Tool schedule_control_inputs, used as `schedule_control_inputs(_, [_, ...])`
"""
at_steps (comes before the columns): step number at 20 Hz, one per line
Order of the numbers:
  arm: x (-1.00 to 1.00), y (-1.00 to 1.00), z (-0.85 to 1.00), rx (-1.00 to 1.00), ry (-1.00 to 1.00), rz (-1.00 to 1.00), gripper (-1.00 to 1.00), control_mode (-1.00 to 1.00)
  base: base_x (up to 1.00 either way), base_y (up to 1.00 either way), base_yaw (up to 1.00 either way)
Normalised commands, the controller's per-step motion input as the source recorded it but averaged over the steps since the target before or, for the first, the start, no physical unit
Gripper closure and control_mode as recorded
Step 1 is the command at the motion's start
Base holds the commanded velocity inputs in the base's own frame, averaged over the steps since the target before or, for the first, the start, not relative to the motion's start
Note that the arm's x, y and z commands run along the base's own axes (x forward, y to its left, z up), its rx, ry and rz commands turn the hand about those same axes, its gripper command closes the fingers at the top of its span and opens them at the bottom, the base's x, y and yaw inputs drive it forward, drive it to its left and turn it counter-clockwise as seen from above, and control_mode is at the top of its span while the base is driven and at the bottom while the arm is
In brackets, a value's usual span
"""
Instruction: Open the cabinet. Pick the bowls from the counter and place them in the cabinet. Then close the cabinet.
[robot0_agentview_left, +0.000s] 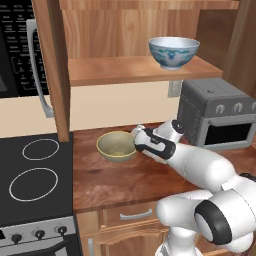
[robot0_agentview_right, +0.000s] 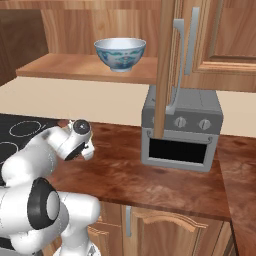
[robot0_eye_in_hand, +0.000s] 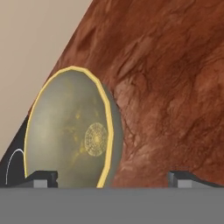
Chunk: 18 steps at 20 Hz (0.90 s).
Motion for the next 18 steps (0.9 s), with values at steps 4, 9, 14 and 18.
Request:
schedule_control_inputs(4, [0.13,0.01,-0.17,-0.02,0.00,0.00,-1.00,-1.00,0.00,0.00,0.00])
schedule_control_inputs(9, [0.21,0.03,-0.15,-0.02,0.00,0.00,-1.00,-1.00,0.00,0.00,0.00])
schedule_control_inputs(14, [0.22,0.04,-0.16,-0.02,0.00,0.00,-1.00,-1.00,0.00,0.00,0.00])
schedule_control_inputs(18, [0.16,0.04,-0.17,-0.02,0.00,0.00,-1.00,-1.00,0.00,0.00,0.00])
